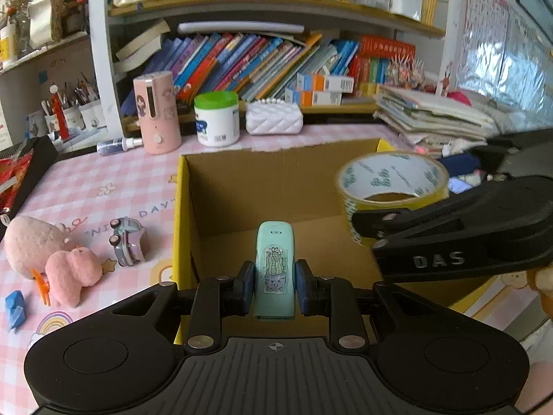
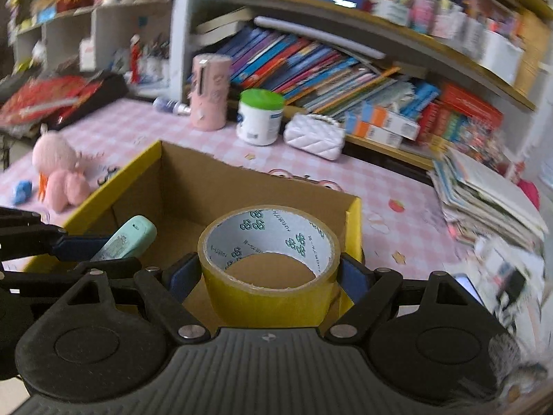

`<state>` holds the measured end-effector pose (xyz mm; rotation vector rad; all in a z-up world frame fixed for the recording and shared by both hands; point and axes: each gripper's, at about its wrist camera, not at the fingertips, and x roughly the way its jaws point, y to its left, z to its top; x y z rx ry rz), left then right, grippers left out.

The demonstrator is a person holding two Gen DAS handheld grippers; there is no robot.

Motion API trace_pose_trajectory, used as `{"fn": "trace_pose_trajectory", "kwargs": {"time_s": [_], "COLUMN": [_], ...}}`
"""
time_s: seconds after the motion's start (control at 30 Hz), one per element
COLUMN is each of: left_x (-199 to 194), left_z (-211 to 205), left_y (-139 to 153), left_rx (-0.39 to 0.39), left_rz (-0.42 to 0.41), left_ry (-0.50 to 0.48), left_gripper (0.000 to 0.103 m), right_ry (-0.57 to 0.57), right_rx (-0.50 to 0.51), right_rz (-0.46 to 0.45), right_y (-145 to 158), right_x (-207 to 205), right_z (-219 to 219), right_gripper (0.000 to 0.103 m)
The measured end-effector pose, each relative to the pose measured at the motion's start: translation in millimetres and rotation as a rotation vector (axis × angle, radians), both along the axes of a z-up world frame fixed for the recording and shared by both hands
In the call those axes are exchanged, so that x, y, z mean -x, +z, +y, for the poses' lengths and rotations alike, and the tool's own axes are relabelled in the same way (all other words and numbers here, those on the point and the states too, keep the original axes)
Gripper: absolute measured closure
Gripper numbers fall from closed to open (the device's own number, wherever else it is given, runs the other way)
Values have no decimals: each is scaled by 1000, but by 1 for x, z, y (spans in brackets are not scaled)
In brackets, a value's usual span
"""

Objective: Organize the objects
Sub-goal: 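Lower the tape roll into the box with the right gripper while the left gripper releases the stapler inside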

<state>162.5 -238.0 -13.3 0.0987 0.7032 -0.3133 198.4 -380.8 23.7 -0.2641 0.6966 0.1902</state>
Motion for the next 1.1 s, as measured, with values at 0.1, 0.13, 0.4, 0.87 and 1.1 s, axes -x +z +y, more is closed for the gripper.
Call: {"fn": "trace_pose_trajectory", "kwargs": {"time_s": [0.1, 0.13, 0.4, 0.87, 1.1], "left_x": [-4, -4, -11, -11, -1], "left_z": [-5, -6, -16, -14, -9], "left_y": [-3, -4, -12, -13, 0], "left_rx": [-15, -23, -77, -32, -13], "left_rz": [19, 23, 62, 55, 8], "left_ry": [-6, -10, -32, -26, -26], "left_gripper": [80, 80, 80, 76, 53], "right_ry": [58, 81, 235, 266, 203], "right_rx": [49, 70, 190, 241, 195], "right_rz": [22, 29, 140, 266, 180], "right_y": [-8, -10, -34, -56, -32], "right_x": [-15, -19, -50, -63, -54], "right_z": [4, 6, 16, 20, 10], "right_gripper": [20, 20, 20, 20, 15]}}
